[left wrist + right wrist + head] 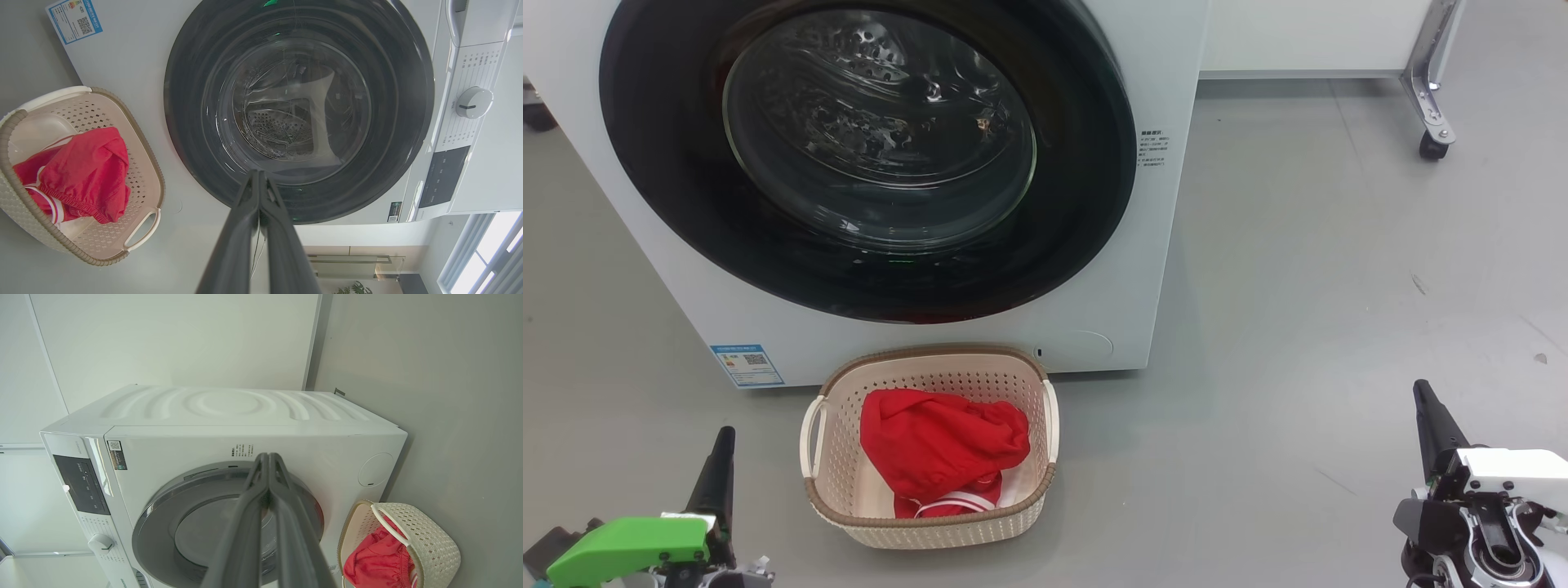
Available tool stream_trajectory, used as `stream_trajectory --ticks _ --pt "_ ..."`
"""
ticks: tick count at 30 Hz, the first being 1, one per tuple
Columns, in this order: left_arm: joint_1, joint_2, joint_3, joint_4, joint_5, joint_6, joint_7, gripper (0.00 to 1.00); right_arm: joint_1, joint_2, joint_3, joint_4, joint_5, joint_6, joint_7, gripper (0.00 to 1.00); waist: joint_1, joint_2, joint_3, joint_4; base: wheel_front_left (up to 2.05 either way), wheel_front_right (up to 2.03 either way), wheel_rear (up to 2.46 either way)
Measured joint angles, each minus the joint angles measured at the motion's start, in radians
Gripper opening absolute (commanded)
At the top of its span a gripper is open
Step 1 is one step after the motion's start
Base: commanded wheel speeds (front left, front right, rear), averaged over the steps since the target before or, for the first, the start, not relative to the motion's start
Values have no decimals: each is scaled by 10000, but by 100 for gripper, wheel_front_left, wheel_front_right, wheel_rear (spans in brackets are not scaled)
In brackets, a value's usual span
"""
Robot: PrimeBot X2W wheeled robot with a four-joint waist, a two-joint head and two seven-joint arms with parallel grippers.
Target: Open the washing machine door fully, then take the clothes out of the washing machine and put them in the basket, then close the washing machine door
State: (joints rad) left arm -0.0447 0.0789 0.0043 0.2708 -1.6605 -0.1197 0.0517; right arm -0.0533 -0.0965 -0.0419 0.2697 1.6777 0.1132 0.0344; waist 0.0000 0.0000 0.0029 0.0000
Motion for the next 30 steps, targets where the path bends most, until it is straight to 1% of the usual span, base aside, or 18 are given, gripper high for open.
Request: stream_trajectory --ticks 30 --pt "-20 0 29 61 0 -2 15 0 -7 4 -36 61 0 29 15 0 0 0 -3 0 0 0 0"
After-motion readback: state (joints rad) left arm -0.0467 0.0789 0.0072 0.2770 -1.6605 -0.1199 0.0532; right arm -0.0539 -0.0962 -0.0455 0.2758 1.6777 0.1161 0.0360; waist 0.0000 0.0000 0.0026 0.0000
